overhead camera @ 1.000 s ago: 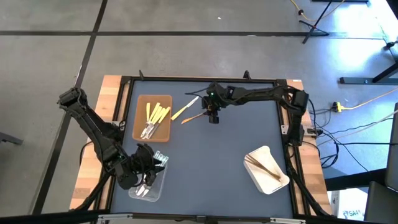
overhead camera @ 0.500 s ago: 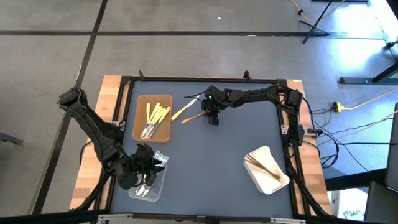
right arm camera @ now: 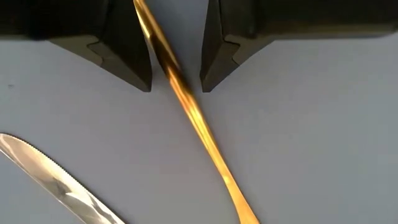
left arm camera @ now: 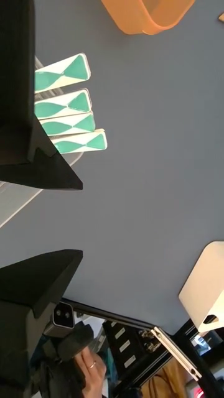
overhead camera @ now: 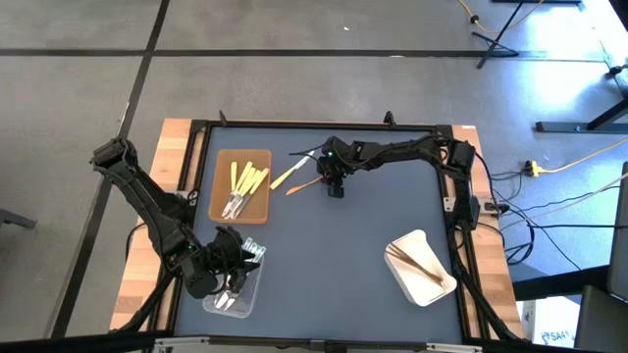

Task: Sort silverware by color (type)
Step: Put the gold knife into the white bin

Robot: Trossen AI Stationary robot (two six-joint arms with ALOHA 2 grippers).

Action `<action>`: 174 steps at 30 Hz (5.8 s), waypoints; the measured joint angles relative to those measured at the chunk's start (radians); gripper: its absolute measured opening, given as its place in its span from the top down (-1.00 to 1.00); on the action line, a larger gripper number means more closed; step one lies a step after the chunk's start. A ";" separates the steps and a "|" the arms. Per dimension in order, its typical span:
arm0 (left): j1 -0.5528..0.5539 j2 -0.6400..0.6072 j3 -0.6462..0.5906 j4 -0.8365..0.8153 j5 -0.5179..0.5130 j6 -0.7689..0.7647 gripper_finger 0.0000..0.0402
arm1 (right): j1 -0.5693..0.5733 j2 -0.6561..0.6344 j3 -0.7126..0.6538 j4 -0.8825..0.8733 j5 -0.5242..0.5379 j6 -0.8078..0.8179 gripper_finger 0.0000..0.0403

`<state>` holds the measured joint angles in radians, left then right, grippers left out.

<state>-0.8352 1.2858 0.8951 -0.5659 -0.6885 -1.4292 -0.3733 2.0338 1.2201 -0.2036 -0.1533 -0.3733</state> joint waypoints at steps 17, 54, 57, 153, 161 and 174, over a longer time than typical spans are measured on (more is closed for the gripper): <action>0.000 0.000 0.000 0.000 -0.001 0.000 0.20 | 0.001 0.003 -0.002 -0.006 -0.004 0.001 0.79; 0.001 0.000 0.001 0.001 -0.002 0.000 0.20 | 0.000 -0.098 -0.008 -0.184 -0.037 -0.002 0.80; 0.010 0.000 0.001 0.001 -0.002 0.000 0.20 | 0.004 -0.114 -0.008 -0.220 -0.041 -0.008 0.82; 0.592 0.150 0.000 0.238 0.484 0.515 0.20 | 0.564 -0.140 -0.003 0.136 0.326 -0.347 0.99; 0.629 0.211 0.000 0.298 0.568 0.575 0.20 | 0.564 -0.140 -0.003 0.137 0.326 -0.347 0.99; 0.635 0.282 0.000 0.306 0.620 0.576 0.20 | 0.564 -0.140 -0.003 0.153 0.327 -0.369 0.99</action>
<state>-0.2001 1.5681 0.8948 -0.2604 -0.0681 -0.8528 0.1905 1.8935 1.2171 -0.0505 0.1738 -0.7422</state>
